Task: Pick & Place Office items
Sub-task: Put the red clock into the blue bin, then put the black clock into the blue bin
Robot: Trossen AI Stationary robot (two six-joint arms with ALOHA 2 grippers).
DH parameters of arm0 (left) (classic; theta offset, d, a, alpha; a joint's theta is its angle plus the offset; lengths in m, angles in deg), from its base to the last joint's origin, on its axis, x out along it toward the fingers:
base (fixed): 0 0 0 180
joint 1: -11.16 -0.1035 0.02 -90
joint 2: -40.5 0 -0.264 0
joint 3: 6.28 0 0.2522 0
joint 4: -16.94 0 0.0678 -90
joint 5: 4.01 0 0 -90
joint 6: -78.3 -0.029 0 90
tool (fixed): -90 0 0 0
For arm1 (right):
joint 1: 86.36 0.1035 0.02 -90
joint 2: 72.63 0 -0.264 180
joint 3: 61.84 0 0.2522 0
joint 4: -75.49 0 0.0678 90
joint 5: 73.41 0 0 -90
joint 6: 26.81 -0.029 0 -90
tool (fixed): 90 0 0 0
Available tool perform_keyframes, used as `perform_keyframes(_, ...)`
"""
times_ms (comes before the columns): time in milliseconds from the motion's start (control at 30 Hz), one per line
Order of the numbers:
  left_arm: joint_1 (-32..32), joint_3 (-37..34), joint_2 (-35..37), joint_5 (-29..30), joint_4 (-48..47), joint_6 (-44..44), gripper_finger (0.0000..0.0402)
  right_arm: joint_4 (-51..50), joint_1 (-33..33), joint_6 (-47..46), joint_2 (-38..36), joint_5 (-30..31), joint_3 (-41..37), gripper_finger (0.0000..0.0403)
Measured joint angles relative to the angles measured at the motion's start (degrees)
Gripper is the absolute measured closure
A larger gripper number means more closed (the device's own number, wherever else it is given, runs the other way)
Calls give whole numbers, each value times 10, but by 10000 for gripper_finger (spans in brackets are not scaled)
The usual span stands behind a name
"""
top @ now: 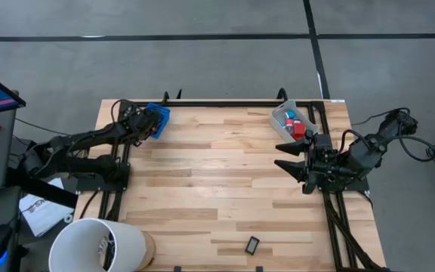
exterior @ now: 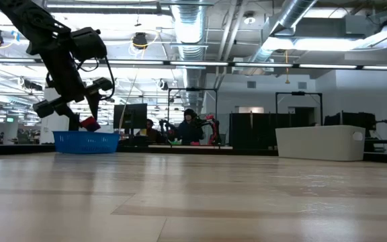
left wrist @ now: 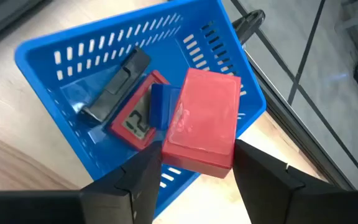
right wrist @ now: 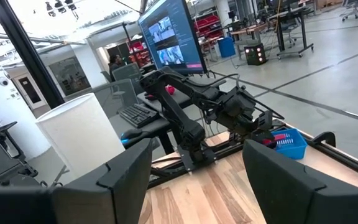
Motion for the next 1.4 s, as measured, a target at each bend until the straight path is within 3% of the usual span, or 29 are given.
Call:
perform_keyframes(400, 0, 0, 0, 7, 0, -6, 189, -2, -1, 0, 0, 0, 0, 158)
perform_keyframes(500, 1, 0, 2, -8, 21, -53, 186, -2, -1, 0, 0, 0, 0, 158)
perform_keyframes(667, 18, 0, 19, -81, 117, -187, 193, -2, -1, 0, 0, 0, 0, 158)
perform_keyframes(833, 79, 0, 22, -137, 178, -294, 203, -2, -2, 5, 0, 0, 0, 158)
perform_keyframes(1067, 200, 0, 22, -171, 213, -419, 214, 0, -6, 18, -2, 2, 0, 158)
perform_keyframes(1400, 348, 0, -54, -149, 329, -495, 193, 1, -6, 25, -3, 3, 0, 158)
